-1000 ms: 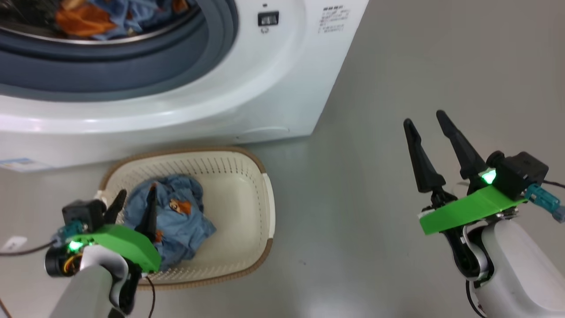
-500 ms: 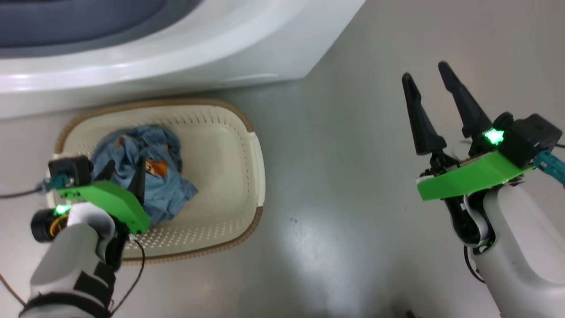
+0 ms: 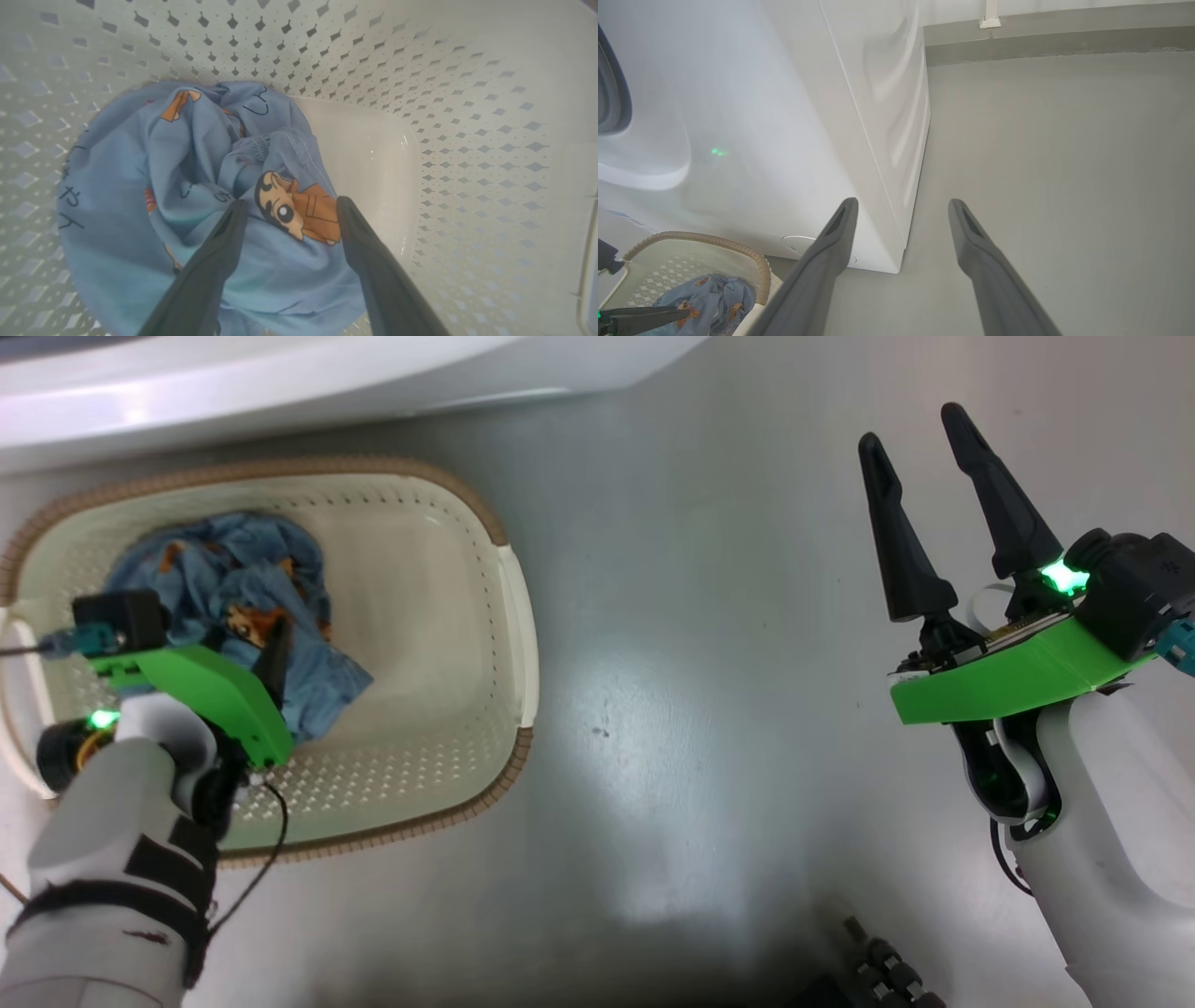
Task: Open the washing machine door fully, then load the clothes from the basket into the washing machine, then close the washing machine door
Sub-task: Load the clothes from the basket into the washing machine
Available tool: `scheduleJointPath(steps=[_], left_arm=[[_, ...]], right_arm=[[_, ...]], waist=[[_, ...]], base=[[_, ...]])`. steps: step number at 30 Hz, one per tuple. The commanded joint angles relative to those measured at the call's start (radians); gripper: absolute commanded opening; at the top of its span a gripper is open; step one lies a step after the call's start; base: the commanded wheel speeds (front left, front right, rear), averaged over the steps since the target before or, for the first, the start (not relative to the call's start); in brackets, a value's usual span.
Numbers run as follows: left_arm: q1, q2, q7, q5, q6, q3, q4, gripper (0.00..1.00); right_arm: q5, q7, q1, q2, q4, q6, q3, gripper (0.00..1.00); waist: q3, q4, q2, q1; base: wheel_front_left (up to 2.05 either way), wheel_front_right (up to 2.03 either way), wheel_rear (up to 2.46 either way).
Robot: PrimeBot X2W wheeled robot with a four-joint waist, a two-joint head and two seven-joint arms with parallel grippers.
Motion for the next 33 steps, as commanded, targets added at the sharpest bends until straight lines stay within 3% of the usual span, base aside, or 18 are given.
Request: scheduleJointPath(steps=[1,19,24,25,26,27,28,33], left_arm=[[0.003,0.049,0.009,-0.019,0.006,0.019,0.003,1.00],[-0.035,0.084,0.153,-0.013,0.076,-0.011,0.022,1.00],[-0.030,0.094,0.147,-0.017,0.111,-0.008,0.023,1.00],[-0.028,0.096,0.143,-0.018,0.118,-0.007,0.023,0.91],[-0.028,0.097,0.134,-0.017,0.123,-0.007,0.023,0.57],[-0.027,0.098,0.121,-0.017,0.124,-0.008,0.023,0.07],[-0.027,0.098,0.113,-0.018,0.123,-0.008,0.023,0.00],[-0.021,0.089,0.109,-0.029,0.114,-0.007,0.023,0.00]], right_arm=[[-0.013,-0.008,0.025,-0.003,-0.025,0.004,0.012,1.00],[-0.027,-0.008,0.020,0.012,-0.048,0.004,0.010,1.00],[-0.026,-0.008,0.021,0.016,-0.046,0.004,0.010,1.00],[-0.026,-0.008,0.021,0.016,-0.046,0.004,0.009,1.00],[-0.026,-0.008,0.022,0.017,-0.045,0.004,0.009,1.00],[-0.025,-0.008,0.022,0.017,-0.045,0.004,0.009,1.00],[-0.025,-0.008,0.023,0.017,-0.044,0.004,0.008,1.00],[-0.026,-0.008,0.024,0.020,-0.037,0.004,0.008,1.00]], waist=[[0.043,-0.014,0.0000,-0.0001],[0.105,-0.058,0.0000,-0.0001],[0.101,-0.063,0.0000,-0.0001],[0.100,-0.064,0.0000,-0.0001],[0.099,-0.064,0.0000,-0.0001],[0.098,-0.065,0.0000,-0.0001],[0.096,-0.064,0.0000,-0.0001],[0.079,-0.060,0.0000,-0.0001]], base=[[0.00,0.00,0.00],[0.00,0.00,0.00],[0.00,0.00,0.00],[0.00,0.00,0.00],[0.00,0.00,0.00],[0.00,0.00,0.00],[0.00,0.00,0.00],[0.00,0.00,0.00]])
